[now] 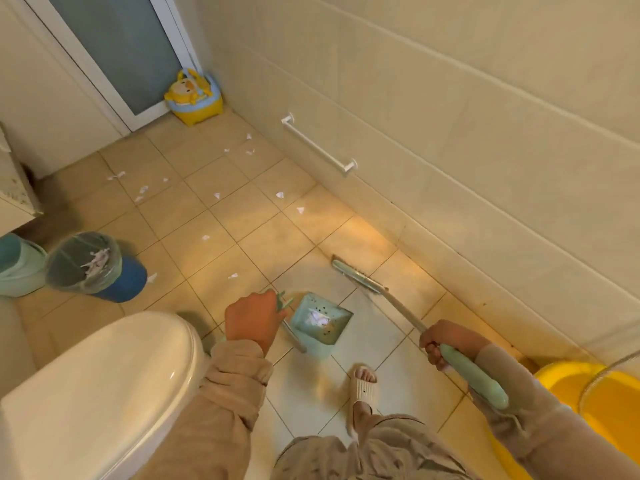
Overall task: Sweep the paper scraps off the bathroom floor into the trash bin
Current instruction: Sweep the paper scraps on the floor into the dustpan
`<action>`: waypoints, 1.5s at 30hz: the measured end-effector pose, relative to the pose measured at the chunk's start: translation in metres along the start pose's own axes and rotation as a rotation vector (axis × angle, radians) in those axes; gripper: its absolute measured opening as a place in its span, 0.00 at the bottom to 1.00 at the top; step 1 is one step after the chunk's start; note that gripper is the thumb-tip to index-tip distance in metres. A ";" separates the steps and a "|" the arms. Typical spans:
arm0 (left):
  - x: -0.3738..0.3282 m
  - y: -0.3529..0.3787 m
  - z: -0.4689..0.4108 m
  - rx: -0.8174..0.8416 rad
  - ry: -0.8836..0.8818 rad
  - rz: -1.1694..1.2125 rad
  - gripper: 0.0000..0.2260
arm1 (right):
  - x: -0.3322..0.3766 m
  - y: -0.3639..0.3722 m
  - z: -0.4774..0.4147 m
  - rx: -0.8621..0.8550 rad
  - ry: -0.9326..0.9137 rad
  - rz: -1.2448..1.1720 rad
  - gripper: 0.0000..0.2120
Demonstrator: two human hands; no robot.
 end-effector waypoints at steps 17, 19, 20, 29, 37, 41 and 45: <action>-0.053 -0.031 -0.071 0.049 -0.006 -0.079 0.13 | 0.066 -0.015 -0.074 0.182 0.053 0.570 0.13; -0.054 -0.030 -0.073 0.036 -0.003 -0.090 0.13 | 0.060 -0.013 -0.066 0.212 0.026 0.656 0.16; -0.053 -0.030 -0.074 0.036 -0.003 -0.090 0.13 | 0.056 -0.013 -0.060 0.229 0.025 0.693 0.16; -0.039 -0.028 -0.068 0.066 0.009 -0.035 0.13 | 0.012 -0.009 -0.013 0.297 0.153 0.249 0.21; -0.012 -0.003 -0.038 0.241 -0.029 0.361 0.14 | 0.004 -0.004 0.000 0.253 0.145 0.113 0.23; 0.014 0.006 -0.030 0.149 -0.147 0.301 0.16 | 0.012 0.013 0.002 0.255 0.102 0.251 0.19; 0.026 0.010 -0.027 0.119 -0.161 0.333 0.16 | 0.029 0.022 -0.003 0.231 0.066 0.177 0.22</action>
Point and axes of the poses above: each hand's wrist, its own z-axis away from the middle knuckle, its own y-axis out of the palm, x = y × z, the point moved 6 cm from there along -z, towards the middle knuckle, and after that the axes turned 13 degrees about -y, right-handed, at the moved point
